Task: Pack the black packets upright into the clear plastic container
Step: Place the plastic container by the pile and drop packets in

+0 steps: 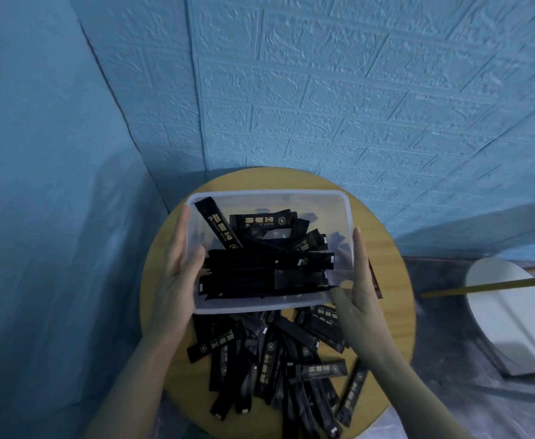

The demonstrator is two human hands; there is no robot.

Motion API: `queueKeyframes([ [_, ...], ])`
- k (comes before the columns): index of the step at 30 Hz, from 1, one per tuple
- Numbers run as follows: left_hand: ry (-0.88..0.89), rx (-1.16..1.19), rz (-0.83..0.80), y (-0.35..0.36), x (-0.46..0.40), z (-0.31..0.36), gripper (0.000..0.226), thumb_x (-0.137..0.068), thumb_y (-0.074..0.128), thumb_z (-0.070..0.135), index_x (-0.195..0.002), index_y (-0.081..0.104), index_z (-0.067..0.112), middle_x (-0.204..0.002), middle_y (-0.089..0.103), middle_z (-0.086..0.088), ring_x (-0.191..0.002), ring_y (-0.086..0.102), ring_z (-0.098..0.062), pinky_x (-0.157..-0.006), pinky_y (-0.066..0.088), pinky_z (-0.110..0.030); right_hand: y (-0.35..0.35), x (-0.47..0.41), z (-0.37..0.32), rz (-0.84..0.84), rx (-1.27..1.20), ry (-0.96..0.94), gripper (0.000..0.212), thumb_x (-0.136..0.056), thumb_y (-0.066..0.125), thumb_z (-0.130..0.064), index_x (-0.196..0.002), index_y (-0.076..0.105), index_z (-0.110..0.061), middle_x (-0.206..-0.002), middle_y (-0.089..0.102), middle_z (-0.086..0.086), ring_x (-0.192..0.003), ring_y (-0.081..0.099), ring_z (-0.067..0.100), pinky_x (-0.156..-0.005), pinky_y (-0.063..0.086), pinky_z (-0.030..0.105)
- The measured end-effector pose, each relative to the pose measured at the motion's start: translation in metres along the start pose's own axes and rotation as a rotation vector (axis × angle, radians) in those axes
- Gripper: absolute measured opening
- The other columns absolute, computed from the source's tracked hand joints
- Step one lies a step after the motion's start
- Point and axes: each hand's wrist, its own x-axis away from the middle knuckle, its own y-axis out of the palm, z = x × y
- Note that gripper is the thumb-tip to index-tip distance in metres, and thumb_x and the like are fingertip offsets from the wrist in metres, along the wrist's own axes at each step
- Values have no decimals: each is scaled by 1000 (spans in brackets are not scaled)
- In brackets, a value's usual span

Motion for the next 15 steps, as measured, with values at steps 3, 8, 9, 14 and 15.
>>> queueKeyframes([
  [3, 47, -27, 83, 17, 18, 9, 50, -101, 45, 13, -135, 36, 48, -137, 37, 43, -127, 30, 25, -93, 29, 4, -6, 3, -3, 100, 401, -95, 80, -87, 48, -30, -154, 4, -32, -151, 25, -1, -135, 30, 20, -112, 20, 42],
  [8, 49, -9, 119, 52, 41, 0, 45, -104, 45, 30, -141, 35, 54, -149, 37, 26, -138, 29, 10, -119, 26, -27, -13, -13, -21, 247, 668, -468, 48, -85, 59, -39, -130, 57, -22, -139, 49, 1, -136, 36, 26, -103, 19, 40],
  [9, 46, -17, 114, 58, 46, -4, 45, -103, 45, 35, -142, 34, 55, -152, 36, 22, -143, 28, 0, -120, 25, -38, -11, -17, -23, 221, 663, -498, 42, -85, 58, -42, -123, 62, -23, -131, 56, -2, -131, 41, 25, -101, 21, 39],
  [14, 83, -58, 92, 82, 64, -11, 44, -102, 44, 30, -143, 36, 46, -130, 40, 48, -134, 34, 11, -116, 29, -34, 17, -33, -28, -12, 626, -480, 38, -85, 56, -48, -108, 67, -20, -102, 67, -3, -103, 53, 26, -80, 24, 36],
  [15, 72, -31, 94, 82, 67, -11, 45, -100, 45, 34, -142, 38, 49, -130, 41, 47, -134, 36, 8, -116, 31, -36, 19, -34, -29, -31, 595, -476, 29, -86, 61, -42, -103, 67, -19, -98, 67, -3, -101, 54, 26, -78, 23, 36],
])
